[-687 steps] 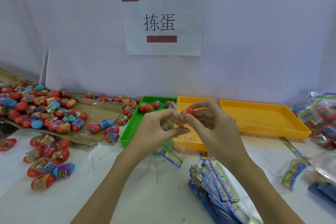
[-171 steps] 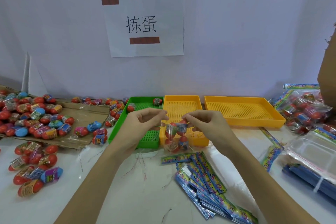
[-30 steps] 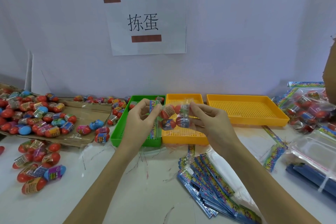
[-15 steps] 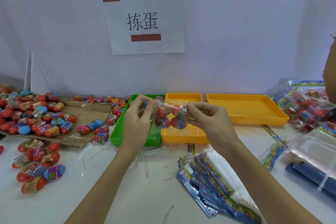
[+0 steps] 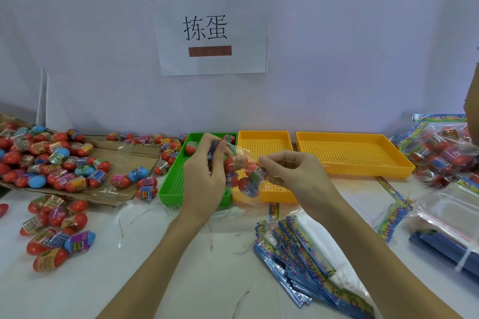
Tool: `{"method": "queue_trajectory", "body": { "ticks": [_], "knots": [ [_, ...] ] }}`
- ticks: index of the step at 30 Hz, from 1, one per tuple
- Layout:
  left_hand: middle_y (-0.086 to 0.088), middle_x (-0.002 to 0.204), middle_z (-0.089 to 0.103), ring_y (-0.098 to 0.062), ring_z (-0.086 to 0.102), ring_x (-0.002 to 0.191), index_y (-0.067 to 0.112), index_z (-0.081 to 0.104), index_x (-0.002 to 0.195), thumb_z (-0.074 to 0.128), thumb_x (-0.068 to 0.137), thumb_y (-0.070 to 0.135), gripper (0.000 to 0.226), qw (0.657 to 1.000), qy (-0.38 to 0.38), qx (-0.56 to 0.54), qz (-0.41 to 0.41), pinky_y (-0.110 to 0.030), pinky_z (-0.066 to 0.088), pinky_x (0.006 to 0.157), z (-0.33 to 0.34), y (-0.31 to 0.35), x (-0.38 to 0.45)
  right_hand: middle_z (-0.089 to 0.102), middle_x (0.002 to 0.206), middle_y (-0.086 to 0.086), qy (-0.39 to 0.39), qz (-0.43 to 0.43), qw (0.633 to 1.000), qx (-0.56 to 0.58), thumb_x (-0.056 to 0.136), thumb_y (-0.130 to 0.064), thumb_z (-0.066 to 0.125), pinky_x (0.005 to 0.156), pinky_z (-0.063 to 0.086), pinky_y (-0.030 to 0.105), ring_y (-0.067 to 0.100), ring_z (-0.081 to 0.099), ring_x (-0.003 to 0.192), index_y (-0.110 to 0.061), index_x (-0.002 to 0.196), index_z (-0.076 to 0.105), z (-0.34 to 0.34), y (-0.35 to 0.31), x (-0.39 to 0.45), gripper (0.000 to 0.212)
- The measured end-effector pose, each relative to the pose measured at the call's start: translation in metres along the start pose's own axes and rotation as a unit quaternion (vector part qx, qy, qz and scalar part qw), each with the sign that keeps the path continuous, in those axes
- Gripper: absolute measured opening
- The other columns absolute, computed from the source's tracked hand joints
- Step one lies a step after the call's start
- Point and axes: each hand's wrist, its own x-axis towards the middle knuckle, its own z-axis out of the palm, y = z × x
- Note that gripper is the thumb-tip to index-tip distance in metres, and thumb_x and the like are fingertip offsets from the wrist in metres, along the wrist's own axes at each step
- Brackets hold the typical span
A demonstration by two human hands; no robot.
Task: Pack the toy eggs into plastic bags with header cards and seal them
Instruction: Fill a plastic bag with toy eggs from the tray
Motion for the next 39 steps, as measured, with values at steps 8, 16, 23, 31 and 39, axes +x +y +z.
{"method": "queue_trajectory", "body": {
  "ticks": [8, 16, 23, 31, 39],
  "knots": [
    [0.003, 0.071, 0.06, -0.013, 0.056, 0.065, 0.024, 0.06, 0.088, 0.05, 0.099, 0.046, 0.027, 0.999, -0.03, 0.002, -0.037, -0.023, 0.045, 0.059, -0.006, -0.01, 0.01, 0.078, 0.083, 0.007, 0.032, -0.008, 0.999, 0.011, 0.073, -0.041, 0.081, 0.075, 0.058, 0.028, 0.016, 0.069, 0.077, -0.014, 0.089, 0.083, -0.008, -0.006, 0.0, 0.031],
    [0.003, 0.076, 0.06, -0.007, 0.049, 0.059, 0.022, 0.063, 0.09, 0.055, 0.097, 0.042, 0.023, 0.996, -0.07, -0.019, -0.057, -0.019, 0.04, 0.054, -0.01, -0.011, 0.014, 0.077, 0.084, 0.008, 0.031, -0.015, 0.999, 0.007, 0.085, -0.027, 0.08, 0.072, 0.06, 0.023, 0.014, 0.07, 0.076, -0.016, 0.095, 0.081, -0.014, -0.006, 0.002, 0.014],
    [-0.007, 0.077, 0.064, -0.009, 0.052, 0.064, 0.018, 0.065, 0.091, 0.053, 0.098, 0.047, 0.032, 0.994, -0.043, -0.053, -0.083, -0.021, 0.044, 0.061, -0.014, -0.016, 0.018, 0.078, 0.107, -0.004, -0.052, 0.04, 0.998, 0.003, 0.082, -0.053, 0.073, 0.079, 0.062, 0.027, 0.013, 0.076, 0.099, -0.024, 0.125, 0.068, -0.008, -0.005, 0.002, 0.052],
    [0.013, 0.066, 0.063, -0.001, 0.053, 0.061, 0.019, 0.065, 0.094, 0.055, 0.101, 0.048, 0.032, 0.984, -0.015, -0.12, -0.133, -0.014, 0.043, 0.057, -0.015, -0.022, 0.02, 0.079, 0.102, 0.01, -0.097, 0.071, 0.989, 0.09, 0.081, -0.024, 0.083, 0.079, 0.06, 0.022, 0.024, 0.077, 0.098, -0.014, 0.096, 0.083, -0.008, 0.001, 0.001, 0.018],
    [0.006, 0.109, 0.072, -0.007, 0.068, 0.098, 0.027, 0.064, 0.121, 0.063, 0.102, 0.031, 0.019, 0.973, -0.141, -0.123, -0.138, -0.02, 0.053, 0.081, -0.022, -0.021, 0.02, 0.075, 0.089, 0.009, -0.035, -0.075, 0.993, -0.079, 0.092, -0.016, 0.076, 0.078, 0.059, 0.026, 0.016, 0.071, 0.083, -0.021, 0.099, 0.08, -0.014, -0.003, 0.005, 0.009]
  ]
}}
